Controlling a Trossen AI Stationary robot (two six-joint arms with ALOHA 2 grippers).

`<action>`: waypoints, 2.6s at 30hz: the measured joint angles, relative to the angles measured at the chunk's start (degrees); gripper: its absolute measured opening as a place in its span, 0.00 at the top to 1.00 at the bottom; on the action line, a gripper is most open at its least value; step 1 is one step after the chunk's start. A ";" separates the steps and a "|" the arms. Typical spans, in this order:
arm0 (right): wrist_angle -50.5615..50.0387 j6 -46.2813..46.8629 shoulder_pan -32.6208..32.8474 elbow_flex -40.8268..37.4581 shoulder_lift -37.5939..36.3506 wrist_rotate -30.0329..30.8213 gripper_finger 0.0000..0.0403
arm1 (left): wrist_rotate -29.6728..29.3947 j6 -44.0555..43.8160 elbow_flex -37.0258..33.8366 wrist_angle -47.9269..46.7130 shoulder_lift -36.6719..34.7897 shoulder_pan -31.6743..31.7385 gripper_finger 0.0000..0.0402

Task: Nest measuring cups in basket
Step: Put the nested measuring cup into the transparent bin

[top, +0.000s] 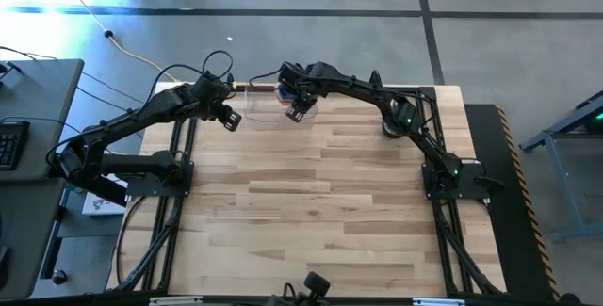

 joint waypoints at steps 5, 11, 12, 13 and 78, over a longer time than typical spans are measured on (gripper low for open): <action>5.49 0.26 0.32 0.06 -0.39 -2.23 0.69 | 0.00 0.04 0.00 0.00 0.00 0.04 0.79; 10.66 0.86 0.27 -1.12 -0.08 -4.46 0.69 | 0.00 0.07 0.00 0.02 0.00 0.04 0.79; 10.90 0.87 0.27 -1.40 0.01 -4.51 0.69 | 0.00 0.07 0.00 0.02 0.00 0.03 0.79; 10.92 0.78 0.27 -1.79 0.02 -4.58 0.69 | 0.00 0.07 0.00 0.02 0.00 0.04 0.79; 12.14 1.94 1.18 -6.43 1.57 -8.35 0.43 | 0.00 -0.94 0.00 -2.19 0.00 -0.02 0.79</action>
